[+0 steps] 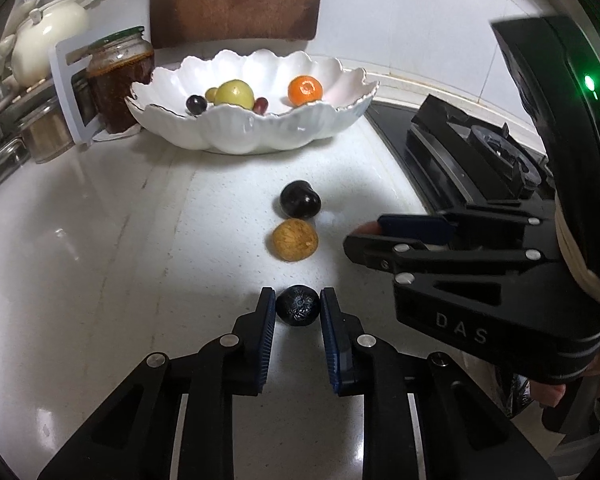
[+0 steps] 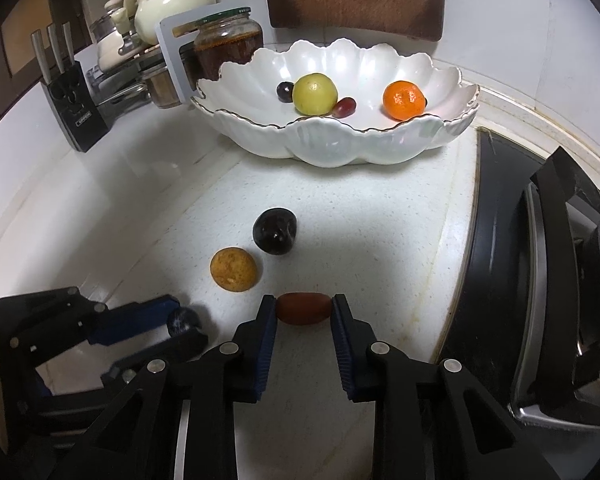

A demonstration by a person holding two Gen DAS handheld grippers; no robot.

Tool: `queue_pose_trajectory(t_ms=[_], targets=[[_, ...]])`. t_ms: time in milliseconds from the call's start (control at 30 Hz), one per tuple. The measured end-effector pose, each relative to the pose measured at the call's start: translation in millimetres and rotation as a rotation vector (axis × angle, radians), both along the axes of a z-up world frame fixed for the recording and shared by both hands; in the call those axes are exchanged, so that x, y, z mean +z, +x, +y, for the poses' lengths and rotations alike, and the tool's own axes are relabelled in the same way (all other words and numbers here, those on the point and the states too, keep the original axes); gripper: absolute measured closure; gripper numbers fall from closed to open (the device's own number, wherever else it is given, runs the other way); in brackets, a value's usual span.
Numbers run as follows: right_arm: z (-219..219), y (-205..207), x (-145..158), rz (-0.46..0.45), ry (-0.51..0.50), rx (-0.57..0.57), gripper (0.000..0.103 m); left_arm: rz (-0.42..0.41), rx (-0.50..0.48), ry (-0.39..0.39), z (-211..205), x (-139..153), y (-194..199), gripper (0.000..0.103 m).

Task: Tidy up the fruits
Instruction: 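Close the left tool on the blueberry while the right tool grips the red date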

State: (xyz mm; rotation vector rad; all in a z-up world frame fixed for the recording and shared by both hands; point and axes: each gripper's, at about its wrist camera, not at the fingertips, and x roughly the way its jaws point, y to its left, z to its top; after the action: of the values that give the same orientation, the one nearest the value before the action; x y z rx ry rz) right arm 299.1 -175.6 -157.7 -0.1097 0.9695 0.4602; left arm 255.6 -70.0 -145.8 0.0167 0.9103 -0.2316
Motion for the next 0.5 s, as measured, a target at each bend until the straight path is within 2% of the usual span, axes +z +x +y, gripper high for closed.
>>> queue_pose_trajectory(t_ms=[500], targets=[[-10.5,-14.7,26.0,-0.064,0.026,-0.032,0.074,-0.073,0.047,-0.013,9.1,31.4,-5.0,0.08]])
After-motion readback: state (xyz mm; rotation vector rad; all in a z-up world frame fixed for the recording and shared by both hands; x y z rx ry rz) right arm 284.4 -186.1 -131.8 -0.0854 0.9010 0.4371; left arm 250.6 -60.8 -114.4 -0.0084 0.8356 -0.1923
